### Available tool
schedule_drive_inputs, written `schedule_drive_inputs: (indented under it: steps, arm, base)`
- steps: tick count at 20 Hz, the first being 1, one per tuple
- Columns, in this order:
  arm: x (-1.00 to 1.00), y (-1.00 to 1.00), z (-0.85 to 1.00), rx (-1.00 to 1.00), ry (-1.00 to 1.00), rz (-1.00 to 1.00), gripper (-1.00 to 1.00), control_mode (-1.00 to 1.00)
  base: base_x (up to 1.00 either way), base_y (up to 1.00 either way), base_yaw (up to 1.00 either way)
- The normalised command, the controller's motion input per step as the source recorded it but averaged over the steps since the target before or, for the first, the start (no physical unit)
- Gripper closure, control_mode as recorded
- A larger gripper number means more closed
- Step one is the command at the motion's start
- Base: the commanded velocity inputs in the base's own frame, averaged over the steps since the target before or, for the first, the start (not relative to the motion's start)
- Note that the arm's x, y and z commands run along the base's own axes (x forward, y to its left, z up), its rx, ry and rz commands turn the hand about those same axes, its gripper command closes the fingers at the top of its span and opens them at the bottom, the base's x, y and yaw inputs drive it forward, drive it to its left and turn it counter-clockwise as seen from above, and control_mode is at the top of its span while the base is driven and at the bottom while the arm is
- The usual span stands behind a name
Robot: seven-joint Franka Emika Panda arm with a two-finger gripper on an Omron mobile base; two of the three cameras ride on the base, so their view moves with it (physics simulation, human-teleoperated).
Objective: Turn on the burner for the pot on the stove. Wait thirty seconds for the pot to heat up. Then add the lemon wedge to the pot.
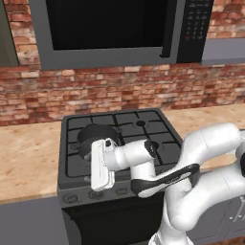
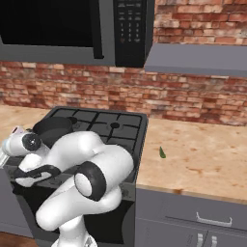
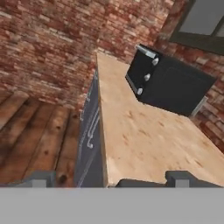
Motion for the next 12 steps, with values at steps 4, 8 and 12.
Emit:
schedule_drive_inputs:
  steps: [4,8,12]
  arm:
    - [0.08,-0.29,1.00,0.15,0.19,0.00,-1.00,-1.00]
    - [0.11,-0.43,0.97,0.14,0.17,0.00,-1.00,-1.00]
    - [0.06,-0.41,0.93,0.12,0.11,0.00,-1.00,-1.00]
  base:
    - [0.00,0.00,0.00]
    - [0.00,0.00,0.00]
    - [0.00,0.00,0.00]
